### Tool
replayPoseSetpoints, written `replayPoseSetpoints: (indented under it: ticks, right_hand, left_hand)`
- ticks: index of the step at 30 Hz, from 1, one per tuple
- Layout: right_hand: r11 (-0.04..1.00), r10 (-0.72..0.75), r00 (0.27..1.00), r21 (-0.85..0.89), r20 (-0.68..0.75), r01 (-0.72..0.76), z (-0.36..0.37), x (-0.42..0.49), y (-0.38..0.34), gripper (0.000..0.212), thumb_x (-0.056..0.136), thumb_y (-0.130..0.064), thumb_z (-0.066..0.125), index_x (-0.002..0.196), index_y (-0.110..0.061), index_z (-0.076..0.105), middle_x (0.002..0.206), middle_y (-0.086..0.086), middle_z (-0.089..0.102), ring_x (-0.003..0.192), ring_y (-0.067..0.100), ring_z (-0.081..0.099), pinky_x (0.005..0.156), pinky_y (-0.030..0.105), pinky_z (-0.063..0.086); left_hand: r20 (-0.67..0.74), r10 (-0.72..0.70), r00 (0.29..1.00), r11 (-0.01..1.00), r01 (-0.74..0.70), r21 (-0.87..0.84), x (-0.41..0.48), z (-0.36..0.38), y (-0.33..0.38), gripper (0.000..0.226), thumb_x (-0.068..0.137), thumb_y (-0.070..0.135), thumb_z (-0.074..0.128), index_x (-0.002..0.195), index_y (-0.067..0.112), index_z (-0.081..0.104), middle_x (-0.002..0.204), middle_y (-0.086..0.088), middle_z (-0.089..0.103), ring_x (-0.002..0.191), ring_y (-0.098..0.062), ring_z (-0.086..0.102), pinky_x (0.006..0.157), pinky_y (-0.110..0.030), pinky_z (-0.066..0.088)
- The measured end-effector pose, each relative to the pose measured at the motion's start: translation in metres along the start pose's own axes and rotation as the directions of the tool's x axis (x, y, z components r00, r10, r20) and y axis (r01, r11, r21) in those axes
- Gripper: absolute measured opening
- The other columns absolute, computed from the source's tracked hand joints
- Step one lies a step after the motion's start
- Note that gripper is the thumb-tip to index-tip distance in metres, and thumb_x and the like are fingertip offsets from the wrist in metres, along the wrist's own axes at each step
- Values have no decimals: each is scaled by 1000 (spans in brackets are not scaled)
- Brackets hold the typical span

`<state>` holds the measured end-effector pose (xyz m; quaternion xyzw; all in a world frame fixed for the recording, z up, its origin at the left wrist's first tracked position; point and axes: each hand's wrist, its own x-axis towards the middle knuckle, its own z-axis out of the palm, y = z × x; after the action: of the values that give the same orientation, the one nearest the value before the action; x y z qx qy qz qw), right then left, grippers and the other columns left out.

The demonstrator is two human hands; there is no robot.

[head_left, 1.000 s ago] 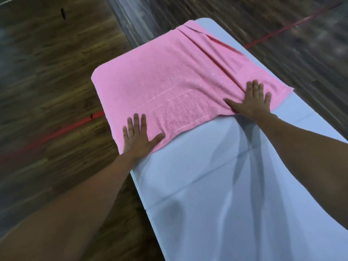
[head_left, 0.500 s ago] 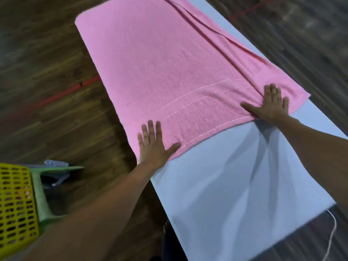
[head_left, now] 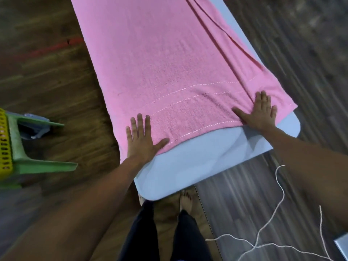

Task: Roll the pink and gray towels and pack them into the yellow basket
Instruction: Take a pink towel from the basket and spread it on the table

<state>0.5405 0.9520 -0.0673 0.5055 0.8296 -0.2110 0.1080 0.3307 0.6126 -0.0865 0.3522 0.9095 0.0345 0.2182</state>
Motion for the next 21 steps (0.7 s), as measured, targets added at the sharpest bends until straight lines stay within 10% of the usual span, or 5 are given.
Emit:
replayPoseSetpoints:
  ticks: [9, 14, 21]
  right_hand:
    - [998, 62, 994, -32, 89, -60, -5, -33, 19, 113, 76, -79, 50, 154, -18, -5, 162, 2, -12, 149, 22, -8, 118, 51, -1]
    - [958, 106, 986, 277, -129, -67, -15, -66, -8, 66, 85, -31, 65, 142, -11, 40, 139, 17, 45, 124, 36, 46, 103, 42, 39]
    - [738, 244, 965, 664, -98, -119, -39, -133, 8, 23, 87, -19, 65, 109, -11, 69, 98, 12, 72, 93, 21, 65, 80, 23, 41]
  left_hand:
    - [39, 16, 999, 999, -15, -31, -57, 14, 14, 105, 80, 84, 29, 152, 24, -19, 157, -4, -30, 143, -26, -29, 117, -48, -14]
    - [-139, -19, 990, 985, -5, -171, -53, -25, 34, 62, 93, 48, 52, 144, 16, 36, 148, -11, 39, 135, -31, 35, 114, -46, 25]
    - [-100, 250, 963, 913, -269, -307, -45, -68, 134, 21, 97, 26, 49, 110, 18, 64, 108, -1, 68, 95, -20, 61, 89, -36, 48]
